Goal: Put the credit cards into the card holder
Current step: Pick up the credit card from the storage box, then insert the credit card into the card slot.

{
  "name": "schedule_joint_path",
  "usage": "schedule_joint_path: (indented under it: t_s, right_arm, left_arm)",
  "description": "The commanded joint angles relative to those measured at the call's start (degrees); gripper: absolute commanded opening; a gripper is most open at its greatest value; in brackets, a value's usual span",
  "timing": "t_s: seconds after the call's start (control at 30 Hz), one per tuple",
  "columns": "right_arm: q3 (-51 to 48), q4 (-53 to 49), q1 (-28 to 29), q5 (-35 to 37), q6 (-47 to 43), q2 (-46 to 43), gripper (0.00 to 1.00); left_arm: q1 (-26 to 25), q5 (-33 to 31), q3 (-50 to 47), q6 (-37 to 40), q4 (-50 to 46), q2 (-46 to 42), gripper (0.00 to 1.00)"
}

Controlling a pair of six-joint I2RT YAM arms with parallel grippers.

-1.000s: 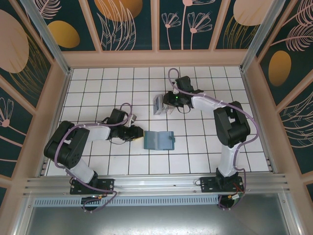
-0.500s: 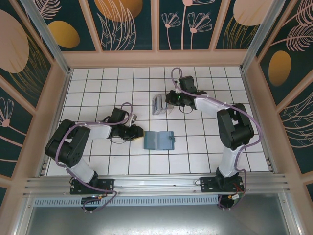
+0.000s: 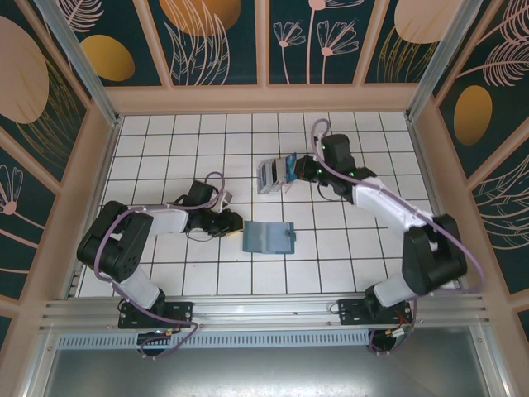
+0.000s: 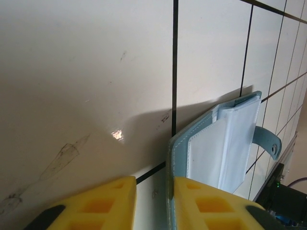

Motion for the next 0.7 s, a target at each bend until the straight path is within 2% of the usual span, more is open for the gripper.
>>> schedule_joint_path:
  t_s: [0.0,0.13,0.3,0.67]
  right_arm:
    - [-8.72,1.16,3.99,0.7,4.67,-7.14,0.0]
    - [-21.24,12.49,9.23,-5.81,12.22,-12.06,0.0]
    - [-29.06,24.55,13.05,-13.67,17.22,-9.28,0.0]
    - [-34.02,32.93,11.8,-19.6,18.45,-0.34,0.0]
  left_arm:
    - [0.01,-0.75,0.87,0.85,-2.43,-0.22,0.33]
    - [0.01,-1.96,0.92,1.44,-3.73,-0.37,0.34]
    - [0.02,-1.7,1.18,2.71,-5.62,-0.54,0.32]
    - [0.06,-0.56,-0.27,1.66,-3.25,0.49,0.26]
